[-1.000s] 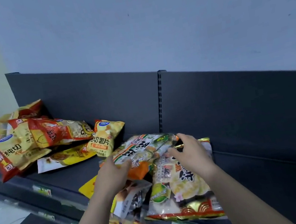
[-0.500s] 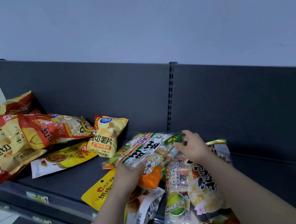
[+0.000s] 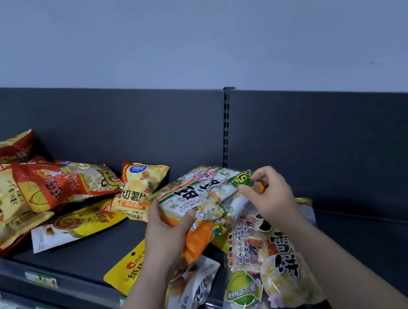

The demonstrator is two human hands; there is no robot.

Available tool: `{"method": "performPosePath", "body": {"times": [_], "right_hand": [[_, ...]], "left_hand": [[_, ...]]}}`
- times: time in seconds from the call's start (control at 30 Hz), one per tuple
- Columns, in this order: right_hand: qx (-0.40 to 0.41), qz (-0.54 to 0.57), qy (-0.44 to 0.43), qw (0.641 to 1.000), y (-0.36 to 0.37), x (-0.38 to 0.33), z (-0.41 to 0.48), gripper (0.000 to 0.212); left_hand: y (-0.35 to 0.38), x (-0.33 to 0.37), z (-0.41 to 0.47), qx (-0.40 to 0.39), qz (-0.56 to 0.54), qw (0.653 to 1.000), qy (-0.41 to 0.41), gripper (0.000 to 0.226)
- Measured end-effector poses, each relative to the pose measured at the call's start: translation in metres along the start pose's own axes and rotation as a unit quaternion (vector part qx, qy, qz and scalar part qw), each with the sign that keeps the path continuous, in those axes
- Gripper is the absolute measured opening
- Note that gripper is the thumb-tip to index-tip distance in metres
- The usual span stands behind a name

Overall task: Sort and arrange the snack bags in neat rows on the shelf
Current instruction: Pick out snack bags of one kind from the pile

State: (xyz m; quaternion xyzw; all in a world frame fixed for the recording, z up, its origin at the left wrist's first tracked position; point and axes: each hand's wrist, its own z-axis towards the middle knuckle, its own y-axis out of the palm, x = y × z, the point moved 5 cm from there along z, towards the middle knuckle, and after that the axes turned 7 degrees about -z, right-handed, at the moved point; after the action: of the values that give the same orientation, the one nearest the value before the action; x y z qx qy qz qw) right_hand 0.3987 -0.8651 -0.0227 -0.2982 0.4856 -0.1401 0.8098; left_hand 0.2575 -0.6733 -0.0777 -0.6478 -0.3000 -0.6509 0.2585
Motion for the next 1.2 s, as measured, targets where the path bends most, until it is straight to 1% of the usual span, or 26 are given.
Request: {"method": "performPosePath", "body": {"times": [0.07,0.13,0.17,0.23,0.27,0.3,0.33,0.37,0.4,0.43,0.47,0.57,0.6,0.63,0.73,0.8,0.9,0.97,1.07,1.1,1.2], "right_hand": [[0.036,0.036,-0.005,0.999,-0.016,0.000,-0.009,0.024],[0.066,0.066,0.014,0.995,-0.033,-0.002,-0.019,0.027],[0.077,0.078,0.037,0.993,-0.042,-0.002,-0.025,0.033],[0.086,0.100,0.090,0.987,-0.059,0.005,-0.038,0.055],[0.088,0.100,0.110,0.985,-0.068,0.009,-0.046,0.060],[0.087,0.094,0.123,0.984,-0.075,0.013,-0.054,0.057],[0.083,0.090,0.130,0.984,-0.081,0.017,-0.063,0.045],[0.076,0.092,0.136,0.983,-0.085,0.022,-0.072,0.030],[0.066,0.097,0.145,0.982,-0.086,0.027,-0.082,0.019],[0.055,0.098,0.155,0.982,-0.086,0.034,-0.091,0.018],[0.045,0.095,0.171,0.980,-0.085,0.041,-0.100,0.021],[0.019,0.083,0.207,0.975,-0.077,0.060,-0.119,0.025],[0.014,0.081,0.215,0.973,-0.073,0.065,-0.123,0.025],[0.008,0.084,0.223,0.971,-0.070,0.070,-0.126,0.025],[-0.010,0.110,0.247,0.963,-0.062,0.078,-0.135,0.027],[-0.010,0.123,0.256,0.959,-0.062,0.083,-0.138,0.031],[0.008,0.130,0.254,0.958,-0.069,0.090,-0.143,0.036],[0.025,0.140,0.259,0.956,-0.079,0.096,-0.146,0.036],[0.067,0.203,0.265,0.940,-0.105,0.105,-0.143,0.035],[0.079,0.206,0.257,0.941,-0.117,0.106,-0.141,0.034],[0.096,0.131,0.233,0.959,-0.153,0.118,-0.138,0.026]], "left_hand": [[0.007,0.013,-0.008,-0.019,-0.020,0.999,0.031,0.093],[0.015,0.024,-0.016,-0.046,-0.032,0.997,0.061,0.093],[0.020,0.030,-0.021,-0.061,-0.041,0.995,0.066,0.095],[0.028,0.035,-0.030,-0.098,-0.053,0.991,0.075,0.098],[0.033,0.033,-0.033,-0.115,-0.061,0.989,0.073,0.098],[0.037,0.032,-0.039,-0.133,-0.069,0.987,0.061,0.099],[0.042,0.027,-0.044,-0.151,-0.070,0.985,0.044,0.095],[0.045,0.019,-0.049,-0.165,-0.068,0.984,0.030,0.083],[0.050,0.010,-0.053,-0.180,-0.062,0.982,0.009,0.066],[0.054,0.003,-0.058,-0.193,-0.055,0.980,-0.005,0.055],[0.057,-0.007,-0.058,-0.199,-0.031,0.979,-0.011,0.053],[0.064,-0.025,-0.061,-0.220,0.043,0.975,-0.010,0.076],[0.066,-0.030,-0.061,-0.229,0.053,0.972,-0.009,0.081],[0.068,-0.029,-0.063,-0.237,0.052,0.970,-0.010,0.082],[0.072,-0.022,-0.073,-0.259,0.022,0.965,-0.023,0.073],[0.075,-0.021,-0.074,-0.268,0.026,0.963,-0.026,0.074],[0.085,-0.016,-0.074,-0.267,0.028,0.963,-0.025,0.075],[0.099,-0.012,-0.077,-0.270,0.026,0.962,-0.022,0.074],[0.136,-0.006,-0.087,-0.280,-0.014,0.960,-0.023,0.064],[0.151,-0.004,-0.092,-0.280,-0.026,0.959,-0.022,0.062],[0.196,0.000,-0.108,-0.295,-0.021,0.955,-0.012,0.064]]}}
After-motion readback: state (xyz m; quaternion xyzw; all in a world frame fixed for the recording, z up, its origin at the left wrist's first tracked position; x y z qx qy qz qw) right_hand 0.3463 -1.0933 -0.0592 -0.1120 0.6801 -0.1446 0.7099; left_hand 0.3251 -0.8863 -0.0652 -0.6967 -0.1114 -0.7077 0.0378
